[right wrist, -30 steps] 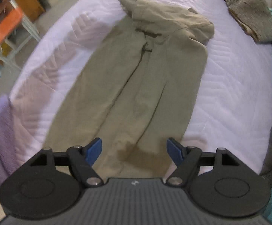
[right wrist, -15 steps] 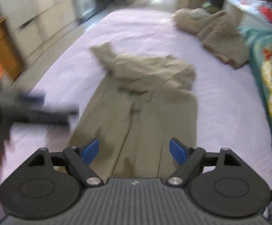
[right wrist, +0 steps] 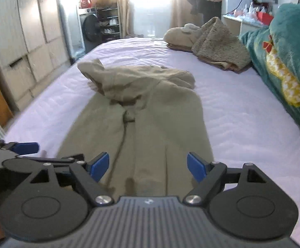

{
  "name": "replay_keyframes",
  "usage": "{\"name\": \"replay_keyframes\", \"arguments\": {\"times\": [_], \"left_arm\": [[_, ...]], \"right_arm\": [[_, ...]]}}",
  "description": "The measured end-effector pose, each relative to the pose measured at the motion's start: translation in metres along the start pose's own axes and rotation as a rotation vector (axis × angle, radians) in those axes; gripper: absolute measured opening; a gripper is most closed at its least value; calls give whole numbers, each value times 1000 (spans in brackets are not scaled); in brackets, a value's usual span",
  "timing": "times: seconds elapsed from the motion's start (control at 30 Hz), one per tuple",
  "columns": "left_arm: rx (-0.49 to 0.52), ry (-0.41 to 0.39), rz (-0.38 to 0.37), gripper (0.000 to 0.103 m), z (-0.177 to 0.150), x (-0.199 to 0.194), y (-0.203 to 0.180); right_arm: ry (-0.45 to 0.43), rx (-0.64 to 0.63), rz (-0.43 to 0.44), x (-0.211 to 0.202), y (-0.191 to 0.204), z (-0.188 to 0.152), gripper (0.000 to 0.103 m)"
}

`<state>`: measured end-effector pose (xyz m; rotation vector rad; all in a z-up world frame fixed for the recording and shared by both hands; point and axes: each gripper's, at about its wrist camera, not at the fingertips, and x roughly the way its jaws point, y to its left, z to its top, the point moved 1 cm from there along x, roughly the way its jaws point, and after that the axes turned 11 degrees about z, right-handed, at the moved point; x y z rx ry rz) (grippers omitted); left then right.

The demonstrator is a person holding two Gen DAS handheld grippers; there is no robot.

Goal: Fold clothes

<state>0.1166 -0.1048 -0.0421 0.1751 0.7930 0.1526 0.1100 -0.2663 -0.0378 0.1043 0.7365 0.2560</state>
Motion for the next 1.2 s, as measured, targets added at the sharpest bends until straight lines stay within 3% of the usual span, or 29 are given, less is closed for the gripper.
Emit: {"name": "replay_keyframes", "arguments": {"times": [0.17, 0.37, 0.53, 0.63, 0.67, 0.8, 1.2], "left_arm": [[-43, 38, 10, 89, -7, 1, 6], [-50, 39, 10, 89, -12, 4, 12], [-3, -5, -20, 90, -30, -2, 10], [-2, -29, -22, 97, -39, -4, 9], [4, -46, -14, 103, -43, -3, 8], [10, -163, 0, 103, -63, -10, 5], [-4, -178, -16, 103, -67, -10, 6]], "right_arm": [[-33, 6, -3, -9, 5, 3, 83], [-61, -9, -79, -5, 2, -5, 86], [-45, -16, -112, 3, 3, -30, 86], [-38, -43, -114, 3, 6, -37, 86], [-32, -36, -112, 4, 5, -38, 87], [-11, -7, -100, 7, -1, -41, 88], [42, 100, -65, 15, -19, -49, 89]]}}
